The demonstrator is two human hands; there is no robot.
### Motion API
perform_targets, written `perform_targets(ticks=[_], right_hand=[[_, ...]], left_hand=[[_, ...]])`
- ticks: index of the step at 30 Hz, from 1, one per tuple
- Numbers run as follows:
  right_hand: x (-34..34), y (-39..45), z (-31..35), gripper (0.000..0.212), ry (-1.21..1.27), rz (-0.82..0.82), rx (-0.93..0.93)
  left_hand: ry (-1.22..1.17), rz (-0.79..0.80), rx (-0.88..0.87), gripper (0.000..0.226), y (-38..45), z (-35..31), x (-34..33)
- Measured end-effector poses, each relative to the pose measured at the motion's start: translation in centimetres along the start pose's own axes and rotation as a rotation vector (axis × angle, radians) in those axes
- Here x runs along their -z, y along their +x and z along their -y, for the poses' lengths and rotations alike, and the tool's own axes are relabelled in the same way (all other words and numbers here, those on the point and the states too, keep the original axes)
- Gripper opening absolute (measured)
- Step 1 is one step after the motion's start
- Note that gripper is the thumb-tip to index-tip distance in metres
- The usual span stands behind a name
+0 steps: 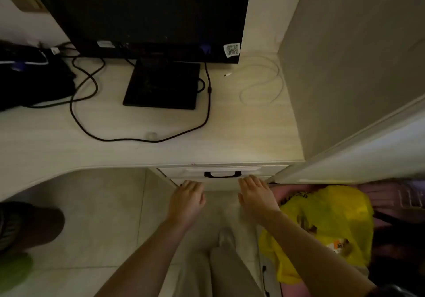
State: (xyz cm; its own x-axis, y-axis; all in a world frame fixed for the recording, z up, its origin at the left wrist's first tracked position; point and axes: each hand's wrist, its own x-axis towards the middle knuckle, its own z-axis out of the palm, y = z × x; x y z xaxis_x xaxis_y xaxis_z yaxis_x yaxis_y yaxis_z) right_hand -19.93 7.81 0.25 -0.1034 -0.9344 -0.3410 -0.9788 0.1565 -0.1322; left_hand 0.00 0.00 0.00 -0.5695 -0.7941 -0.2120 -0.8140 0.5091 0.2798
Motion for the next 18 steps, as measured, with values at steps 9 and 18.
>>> perform_targets(ticks=[9,18], right_hand=[[-3.0,5.6,-0.6,0.049,0.101,0.157,0.118],[-6.1,7.9,-0.8,0.053,0.090,0.170,0.176]], left_hand=[[0.061,0.139,-0.036,0.050,5.5,-2.1,-5.2],[0.113,0.078,-0.166,0.044,6.7,-0.6,-9.2]])
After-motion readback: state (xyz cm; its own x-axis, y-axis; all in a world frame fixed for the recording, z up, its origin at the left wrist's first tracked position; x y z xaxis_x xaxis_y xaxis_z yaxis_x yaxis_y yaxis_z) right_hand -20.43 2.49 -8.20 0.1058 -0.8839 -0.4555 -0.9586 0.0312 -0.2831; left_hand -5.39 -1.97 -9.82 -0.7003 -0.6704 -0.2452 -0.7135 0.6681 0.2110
